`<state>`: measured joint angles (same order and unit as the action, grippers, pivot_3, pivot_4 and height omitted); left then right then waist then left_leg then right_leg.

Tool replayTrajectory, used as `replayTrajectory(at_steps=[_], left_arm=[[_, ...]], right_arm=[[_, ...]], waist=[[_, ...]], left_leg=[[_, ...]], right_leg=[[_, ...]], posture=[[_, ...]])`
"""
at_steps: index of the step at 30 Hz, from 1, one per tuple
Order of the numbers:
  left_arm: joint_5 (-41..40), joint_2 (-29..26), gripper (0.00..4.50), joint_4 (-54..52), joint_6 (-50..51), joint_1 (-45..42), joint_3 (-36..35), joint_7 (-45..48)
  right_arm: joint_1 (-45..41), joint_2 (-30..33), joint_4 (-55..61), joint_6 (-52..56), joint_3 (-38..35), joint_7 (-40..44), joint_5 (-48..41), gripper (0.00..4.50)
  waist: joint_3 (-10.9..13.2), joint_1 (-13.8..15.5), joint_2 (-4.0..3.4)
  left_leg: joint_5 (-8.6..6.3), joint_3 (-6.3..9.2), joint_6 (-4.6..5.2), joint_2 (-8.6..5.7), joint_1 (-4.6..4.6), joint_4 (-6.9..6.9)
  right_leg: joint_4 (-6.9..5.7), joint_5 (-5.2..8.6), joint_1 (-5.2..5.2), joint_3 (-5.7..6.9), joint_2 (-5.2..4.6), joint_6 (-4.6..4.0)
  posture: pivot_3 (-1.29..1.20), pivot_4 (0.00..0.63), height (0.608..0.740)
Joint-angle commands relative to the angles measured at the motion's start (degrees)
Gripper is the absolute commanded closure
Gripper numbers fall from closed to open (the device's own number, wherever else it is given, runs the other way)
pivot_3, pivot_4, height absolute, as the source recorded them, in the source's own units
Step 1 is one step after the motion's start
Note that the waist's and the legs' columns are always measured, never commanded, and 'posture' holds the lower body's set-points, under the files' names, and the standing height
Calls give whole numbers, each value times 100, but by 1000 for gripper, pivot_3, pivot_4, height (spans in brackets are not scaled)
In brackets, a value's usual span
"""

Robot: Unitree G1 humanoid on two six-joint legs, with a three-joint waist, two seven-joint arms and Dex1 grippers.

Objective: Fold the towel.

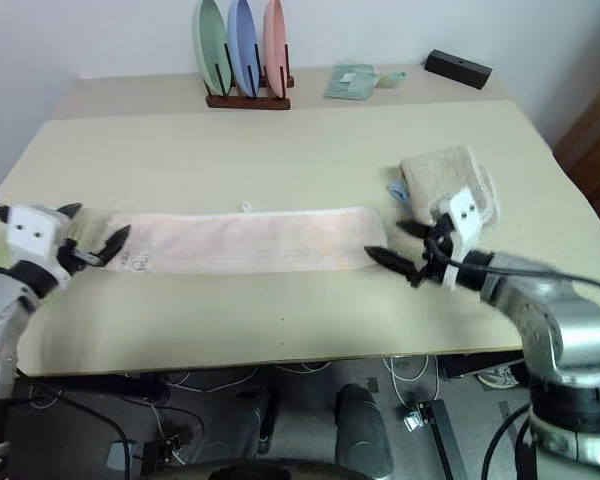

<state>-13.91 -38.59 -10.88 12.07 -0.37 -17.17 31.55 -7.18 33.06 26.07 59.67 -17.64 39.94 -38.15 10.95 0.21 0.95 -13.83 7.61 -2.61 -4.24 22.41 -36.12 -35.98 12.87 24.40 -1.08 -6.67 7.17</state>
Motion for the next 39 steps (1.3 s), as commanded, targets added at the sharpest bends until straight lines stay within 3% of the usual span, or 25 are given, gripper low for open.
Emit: replayTrajectory(at_steps=[1,5,9,16,19,23,26,30,35,39], left_arm=[[9,127,111,-797,-129,54,608,289],[-88,384,111,-1576,27,5,1646,674],[-123,622,111,-1883,202,-33,2196,765],[-60,693,111,-1909,242,2,2346,760],[-61,673,111,-1910,221,39,2303,765],[-36,655,111,-1922,196,83,2275,756],[-30,685,111,-1961,206,106,2288,721],[-3,727,111,-1951,198,99,2328,674],[35,739,111,-1809,132,51,2346,698],[70,784,111,-1619,69,-92,2410,759]], right_arm=[[150,-424,425,886,-310,-775,-600,42],[51,-1198,401,1663,-619,-1747,-929,42],[-382,-1891,76,1985,-880,-2609,-819,42],[-1313,-2857,-836,1781,-1463,-3828,-566,42],[-1551,-3026,-1153,1571,-1631,-4163,-485,890],[-1732,-3096,-1231,1463,-1755,-4363,-620,2929],[-1761,-2984,-1129,1467,-1746,-4415,-698,4467],[-1818,-2552,-845,1549,-1884,-4341,-871,4467],[-1783,-1218,-568,1700,-1975,-3677,-1229,4467],[-1744,-136,-159,1431,-1117,-2849,-1127,4467]], waist=[[1,20,-3],[-2,30,-5],[-4,-6,-8],[-6,-93,-11],[-9,-93,-15],[-10,-99,-19],[-10,-109,-22],[-7,-95,-27],[-5,-94,-32],[-5,-128,-33]], left_leg=[[0,-4,0,0,1,-3],[0,-6,0,4,-1,-5],[0,-8,0,2,-2,-1],[1,-6,1,-1,-4,-1],[1,-5,1,-3,-5,0],[1,-4,1,-3,-5,0],[1,-4,1,-3,-5,2],[1,-3,2,-3,-3,1],[0,-4,4,-3,-1,0],[-1,-10,7,-2,-3,4]], right_leg=[[0,0,1,-2,-1,0],[1,-1,1,-3,4,-3],[0,-1,2,-4,5,-3],[-1,-1,1,-3,13,-2],[-2,-1,1,-3,14,-2],[-3,-1,1,-2,14,-2],[-3,-1,2,-3,14,-2],[-3,-1,2,-3,13,-2],[-1,0,1,-2,11,-1],[1,1,1,-1,14,-1]], posture=[[0,150,740],[0,150,740],[0,150,740],[0,150,740],[0,150,740],[0,150,740],[0,150,740],[0,150,740],[0,150,740],[0,150,740]])
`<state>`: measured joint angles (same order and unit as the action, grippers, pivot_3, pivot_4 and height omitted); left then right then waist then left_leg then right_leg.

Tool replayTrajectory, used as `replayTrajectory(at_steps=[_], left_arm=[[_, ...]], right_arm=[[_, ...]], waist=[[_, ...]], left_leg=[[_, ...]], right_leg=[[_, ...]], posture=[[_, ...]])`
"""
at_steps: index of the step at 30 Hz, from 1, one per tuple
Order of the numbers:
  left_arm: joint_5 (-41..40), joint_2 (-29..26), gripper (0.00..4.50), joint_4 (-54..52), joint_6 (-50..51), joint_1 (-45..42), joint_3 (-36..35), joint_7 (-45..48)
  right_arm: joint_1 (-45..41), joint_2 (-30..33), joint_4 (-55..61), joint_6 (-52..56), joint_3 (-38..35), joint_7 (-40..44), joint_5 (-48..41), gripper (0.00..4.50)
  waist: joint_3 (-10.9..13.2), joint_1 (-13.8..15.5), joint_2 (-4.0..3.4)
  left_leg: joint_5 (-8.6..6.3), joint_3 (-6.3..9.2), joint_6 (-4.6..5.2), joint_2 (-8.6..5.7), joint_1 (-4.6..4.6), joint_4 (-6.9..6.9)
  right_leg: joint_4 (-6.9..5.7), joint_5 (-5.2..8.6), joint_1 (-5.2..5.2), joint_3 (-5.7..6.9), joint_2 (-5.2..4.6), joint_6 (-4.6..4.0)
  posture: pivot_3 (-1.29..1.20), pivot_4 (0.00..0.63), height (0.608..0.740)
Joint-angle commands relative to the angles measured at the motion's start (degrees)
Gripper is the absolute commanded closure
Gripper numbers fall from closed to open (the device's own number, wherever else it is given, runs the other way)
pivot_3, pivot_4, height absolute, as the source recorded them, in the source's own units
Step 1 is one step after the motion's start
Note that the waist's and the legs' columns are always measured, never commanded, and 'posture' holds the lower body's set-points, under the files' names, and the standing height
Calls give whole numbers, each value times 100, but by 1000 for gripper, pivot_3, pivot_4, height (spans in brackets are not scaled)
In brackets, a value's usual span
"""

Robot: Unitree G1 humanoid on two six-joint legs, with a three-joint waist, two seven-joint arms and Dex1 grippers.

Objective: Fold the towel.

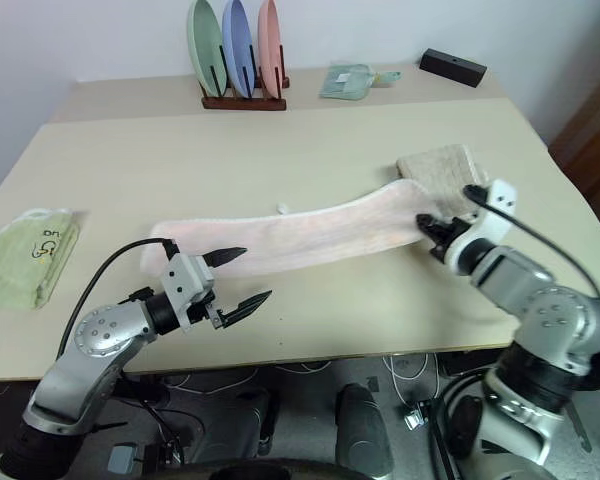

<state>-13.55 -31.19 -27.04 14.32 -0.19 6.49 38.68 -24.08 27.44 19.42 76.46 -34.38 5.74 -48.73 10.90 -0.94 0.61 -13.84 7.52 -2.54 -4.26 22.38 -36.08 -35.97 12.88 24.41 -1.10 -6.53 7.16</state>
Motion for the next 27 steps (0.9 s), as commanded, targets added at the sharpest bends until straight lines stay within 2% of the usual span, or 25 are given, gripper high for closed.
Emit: replayTrajectory(at_steps=[1,5,7,12,17,20,23,27], left_arm=[[61,52,111,41,-182,-155,76,68],[113,104,111,160,-207,-307,132,73],[120,124,111,176,-201,-336,139,58],[175,156,111,98,-210,-216,156,-12],[237,221,111,-15,-184,-58,132,-159],[278,237,111,-23,-224,16,149,-209],[291,263,111,-13,-229,35,137,-243],[310,278,111,61,-266,26,100,-253]], right_arm=[[-53,619,648,-352,876,776,-13,4467],[-73,1169,1171,-994,2505,1462,527,4467],[-161,1237,1174,-1268,3201,1624,876,4467],[-458,793,523,-1937,4729,1607,1930,4467],[-588,436,30,-2384,5352,1732,2591,4467],[-601,291,-47,-2460,5386,1894,2685,4467],[-588,187,-46,-2447,5273,2015,2697,3537],[-451,317,491,-2649,4675,2525,2291,1524]], waist=[[-1,-23,-1],[-1,-11,1],[-1,9,1],[-1,24,5],[-1,30,5],[0,26,5],[-1,25,5],[0,37,4]], left_leg=[[-1,-3,1,2,0,0],[-3,-4,5,8,0,-1],[-3,-3,5,7,3,-4],[-3,0,5,6,5,-6],[-3,3,4,3,7,-3],[-3,4,4,3,7,-2],[-3,6,4,3,6,-2],[-3,7,4,2,8,-3]], right_leg=[[1,0,0,0,2,0],[3,1,0,0,6,1],[5,1,0,0,4,1],[10,0,0,1,1,2],[15,0,0,1,1,1],[17,0,1,1,1,1],[16,-1,1,2,4,1],[17,-1,0,2,4,1]], posture=[[0,150,740],[0,150,740],[0,150,740],[0,150,740],[0,150,740],[0,150,740],[0,150,740],[0,150,740]])
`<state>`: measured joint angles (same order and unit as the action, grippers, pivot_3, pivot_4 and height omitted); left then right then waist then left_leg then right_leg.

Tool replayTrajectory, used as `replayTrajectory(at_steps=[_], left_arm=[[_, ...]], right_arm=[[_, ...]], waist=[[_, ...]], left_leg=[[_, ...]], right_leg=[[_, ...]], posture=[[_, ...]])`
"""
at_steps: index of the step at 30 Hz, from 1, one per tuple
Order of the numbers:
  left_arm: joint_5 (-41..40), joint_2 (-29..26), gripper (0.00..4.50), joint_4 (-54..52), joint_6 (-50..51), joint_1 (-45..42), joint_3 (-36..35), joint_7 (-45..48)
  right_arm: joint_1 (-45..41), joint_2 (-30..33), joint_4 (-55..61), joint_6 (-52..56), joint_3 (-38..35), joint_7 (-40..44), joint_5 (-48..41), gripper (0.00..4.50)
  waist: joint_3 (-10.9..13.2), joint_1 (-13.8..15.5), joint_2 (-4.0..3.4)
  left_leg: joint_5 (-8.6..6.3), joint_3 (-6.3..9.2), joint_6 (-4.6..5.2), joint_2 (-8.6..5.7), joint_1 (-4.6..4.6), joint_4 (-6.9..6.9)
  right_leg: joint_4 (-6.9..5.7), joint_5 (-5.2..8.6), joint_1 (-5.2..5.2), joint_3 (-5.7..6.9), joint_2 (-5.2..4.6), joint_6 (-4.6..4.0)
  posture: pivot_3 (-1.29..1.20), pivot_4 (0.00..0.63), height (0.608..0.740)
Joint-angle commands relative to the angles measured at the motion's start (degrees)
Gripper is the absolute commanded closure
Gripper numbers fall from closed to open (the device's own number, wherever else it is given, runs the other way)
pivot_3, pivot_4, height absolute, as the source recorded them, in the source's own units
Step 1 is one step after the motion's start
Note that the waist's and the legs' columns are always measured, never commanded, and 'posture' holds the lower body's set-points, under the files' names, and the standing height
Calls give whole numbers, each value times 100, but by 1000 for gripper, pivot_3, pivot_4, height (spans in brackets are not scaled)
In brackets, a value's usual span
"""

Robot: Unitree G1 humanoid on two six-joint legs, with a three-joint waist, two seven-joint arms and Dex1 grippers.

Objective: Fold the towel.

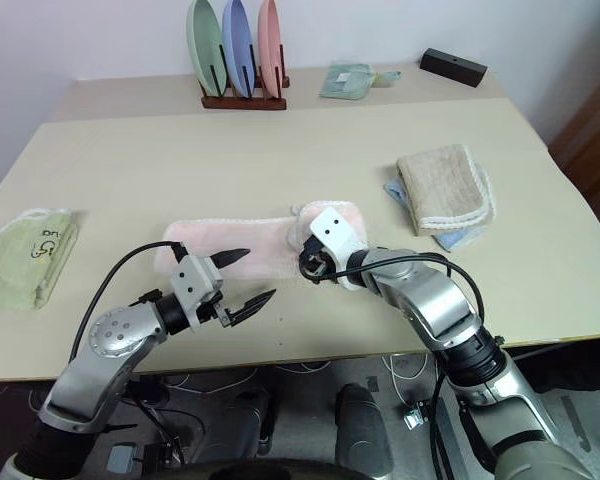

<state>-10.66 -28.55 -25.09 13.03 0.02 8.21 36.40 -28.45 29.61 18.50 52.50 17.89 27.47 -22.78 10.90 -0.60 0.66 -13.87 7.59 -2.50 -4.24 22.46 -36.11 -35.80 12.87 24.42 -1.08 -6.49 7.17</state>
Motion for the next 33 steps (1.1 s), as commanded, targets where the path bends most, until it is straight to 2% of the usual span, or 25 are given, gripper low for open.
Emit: replayTrajectory(at_steps=[1,5,7,8,11,13,17,23,28,29,32,33], left_arm=[[15,13,111,-125,-140,9,-87,-28],[-44,33,111,-89,-121,29,-171,-60],[-98,73,111,-65,-101,37,-237,-100],[-136,113,111,-52,-71,31,-280,-133],[-281,283,111,-38,64,0,-411,-260],[-362,375,111,-35,137,7,-468,-322],[-328,384,111,-47,167,126,-519,-371],[-348,442,111,-184,215,503,-738,-595],[-470,556,111,-413,376,898,-1001,-823],[-696,669,111,-540,593,1087,-1206,-980],[-1521,1116,0,-907,1259,1531,-1865,-1515],[-1804,1240,0,-1029,1424,1628,-2026,-1640]], right_arm=[[46,196,712,-280,-733,513,-425,1080],[93,285,675,-231,-1497,719,-829,1080],[7,177,381,-136,-1869,598,-969,1727],[-27,216,199,-239,-1819,562,-796,1985],[-136,212,-485,-933,-1333,600,-96,3599],[-228,90,-999,-1487,-952,597,391,4474],[-210,-296,-1788,-2234,-501,825,818,4474],[58,-456,-2221,-2625,10,1066,1336,4474],[116,-483,-1914,-2642,-287,1157,1226,4474],[34,-421,-1806,-2747,-459,1203,1160,4474],[-192,-177,-1502,-3037,-751,1498,1072,3689],[-243,-128,-1420,-3071,-790,1611,1036,3241]], waist=[[0,2,0],[-1,-1,1],[-1,-5,1],[-1,-7,1],[-1,-12,1],[-1,-28,1],[0,-28,0],[-2,-12,1],[-3,-11,1],[-2,-7,1],[-1,-22,0],[-1,-24,1]], left_leg=[[0,0,0,0,1,0],[0,0,0,0,0,0],[0,0,0,1,-1,1],[0,-1,0,1,-2,1],[0,-2,0,0,-3,2],[0,-4,0,-1,-5,3],[0,-5,-1,-1,-5,5],[0,-1,-1,-1,-4,1],[0,1,-1,0,-6,3],[0,1,-1,0,-6,2],[0,0,-1,5,-5,2],[-1,-1,-1,5,-4,3]], right_leg=[[0,0,0,0,0,0],[1,0,-1,1,0,0],[0,0,-1,1,0,0],[0,0,-1,1,0,0],[0,0,-1,1,1,0],[-1,0,-1,1,1,0],[-1,0,0,0,2,0],[-1,-1,0,-1,1,-1],[-1,-1,-2,-1,2,-1],[-2,-1,-3,-1,2,-1],[1,0,-2,-3,-4,0],[2,0,-2,-3,-5,0]], posture=[[0,150,740],[0,150,740],[0,150,740],[0,150,740],[0,150,740],[0,150,740],[0,150,740],[0,150,740],[0,150,740],[0,150,740],[0,150,740],[0,150,740]])
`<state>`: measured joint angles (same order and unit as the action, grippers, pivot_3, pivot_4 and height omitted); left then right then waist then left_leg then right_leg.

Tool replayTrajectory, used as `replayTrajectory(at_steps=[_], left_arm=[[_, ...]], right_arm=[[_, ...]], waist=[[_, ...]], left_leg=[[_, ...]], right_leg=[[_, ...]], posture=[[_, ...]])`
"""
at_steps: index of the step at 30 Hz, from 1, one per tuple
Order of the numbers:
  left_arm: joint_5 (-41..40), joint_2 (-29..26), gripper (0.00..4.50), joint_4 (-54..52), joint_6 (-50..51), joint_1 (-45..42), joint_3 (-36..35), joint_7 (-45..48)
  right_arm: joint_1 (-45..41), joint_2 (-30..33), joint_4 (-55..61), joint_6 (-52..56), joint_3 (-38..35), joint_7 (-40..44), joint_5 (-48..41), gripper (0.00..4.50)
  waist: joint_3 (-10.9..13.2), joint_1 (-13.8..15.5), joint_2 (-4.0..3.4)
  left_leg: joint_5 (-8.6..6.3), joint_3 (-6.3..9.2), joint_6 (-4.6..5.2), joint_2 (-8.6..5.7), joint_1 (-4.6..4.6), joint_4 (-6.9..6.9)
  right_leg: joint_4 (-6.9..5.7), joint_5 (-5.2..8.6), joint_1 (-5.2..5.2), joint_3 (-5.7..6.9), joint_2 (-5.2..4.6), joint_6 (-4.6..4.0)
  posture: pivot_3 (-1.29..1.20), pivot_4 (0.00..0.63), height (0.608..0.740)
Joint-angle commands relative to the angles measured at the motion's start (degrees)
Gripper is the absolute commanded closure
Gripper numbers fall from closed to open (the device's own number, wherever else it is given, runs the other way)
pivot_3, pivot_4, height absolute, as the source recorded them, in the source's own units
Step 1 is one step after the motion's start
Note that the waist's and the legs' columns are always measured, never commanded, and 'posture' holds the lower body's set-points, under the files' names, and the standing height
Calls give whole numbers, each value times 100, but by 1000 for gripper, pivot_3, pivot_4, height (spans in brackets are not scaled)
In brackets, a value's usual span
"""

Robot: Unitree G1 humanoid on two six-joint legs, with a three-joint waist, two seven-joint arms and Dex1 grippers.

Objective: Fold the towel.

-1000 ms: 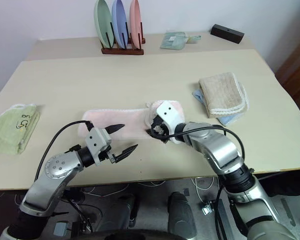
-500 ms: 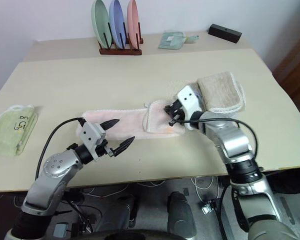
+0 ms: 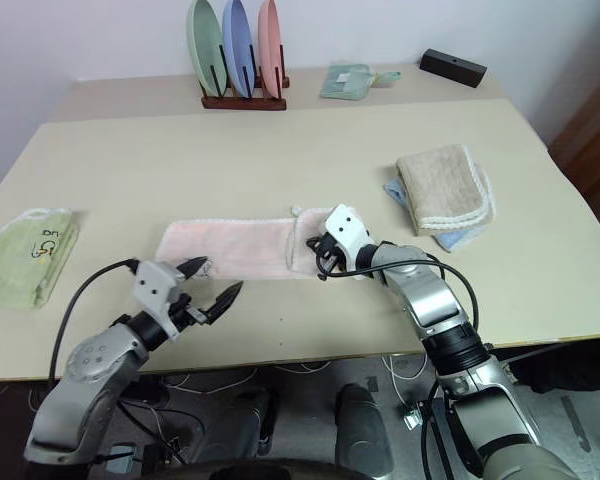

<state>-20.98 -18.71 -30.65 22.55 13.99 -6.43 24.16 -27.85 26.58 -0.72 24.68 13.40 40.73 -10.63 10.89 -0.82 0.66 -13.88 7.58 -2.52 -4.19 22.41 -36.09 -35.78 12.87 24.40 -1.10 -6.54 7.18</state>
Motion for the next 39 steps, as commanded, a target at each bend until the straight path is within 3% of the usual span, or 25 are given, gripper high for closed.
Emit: replayTrajectory(at_steps=[1,6,11,14,17,31,34,39], left_arm=[[-1000,358,0,-587,637,319,-692,-541],[-1552,499,0,-854,1129,459,-972,-926],[-1875,533,0,-915,1325,487,-1059,-1143],[-3381,1516,0,-70,1796,-180,-1732,-2849],[-4081,1830,0,336,2015,-660,-2042,-3782],[-5039,1491,0,778,2162,-1376,-1720,-4494],[-5058,1483,766,794,2110,-1506,-1677,-4576],[-5083,1461,3219,782,1997,-1594,-1659,-4625]], right_arm=[[-348,208,580,-302,-375,389,-233,2709],[-422,244,783,-220,-466,603,-337,88],[-438,230,863,-162,-482,674,-340,33],[-325,174,1106,-410,-128,896,-221,33],[-275,137,1188,-447,-86,890,-180,33],[-38,129,1589,-303,-41,667,-84,33],[-41,116,1596,-295,-34,648,-71,0],[-13,101,1612,-296,8,619,-33,0]], waist=[[1,0,1],[-2,28,6],[-1,19,6],[-2,26,4],[-7,51,9],[-15,174,1],[-15,167,1],[-12,154,6]], left_leg=[[0,0,0,0,0,0],[0,3,0,0,-1,-4],[0,0,0,-5,1,-4],[0,3,0,2,1,-3],[1,16,-3,-1,-4,-8],[3,8,-6,-15,-7,-11],[3,9,-6,-17,-7,-9],[3,9,-6,-17,-4,-7]], right_leg=[[0,0,0,1,0,0],[-3,1,-5,5,5,-1],[10,1,-9,3,1,-4],[13,1,-9,3,-1,-3],[5,-1,-17,14,2,-1],[13,0,-28,6,1,-8],[21,-1,-32,7,0,-8],[32,-2,-32,8,1,-7]], posture=[[0,150,740],[0,150,740],[0,150,740],[0,150,740],[0,150,740],[0,150,740],[0,150,740],[0,150,740]])
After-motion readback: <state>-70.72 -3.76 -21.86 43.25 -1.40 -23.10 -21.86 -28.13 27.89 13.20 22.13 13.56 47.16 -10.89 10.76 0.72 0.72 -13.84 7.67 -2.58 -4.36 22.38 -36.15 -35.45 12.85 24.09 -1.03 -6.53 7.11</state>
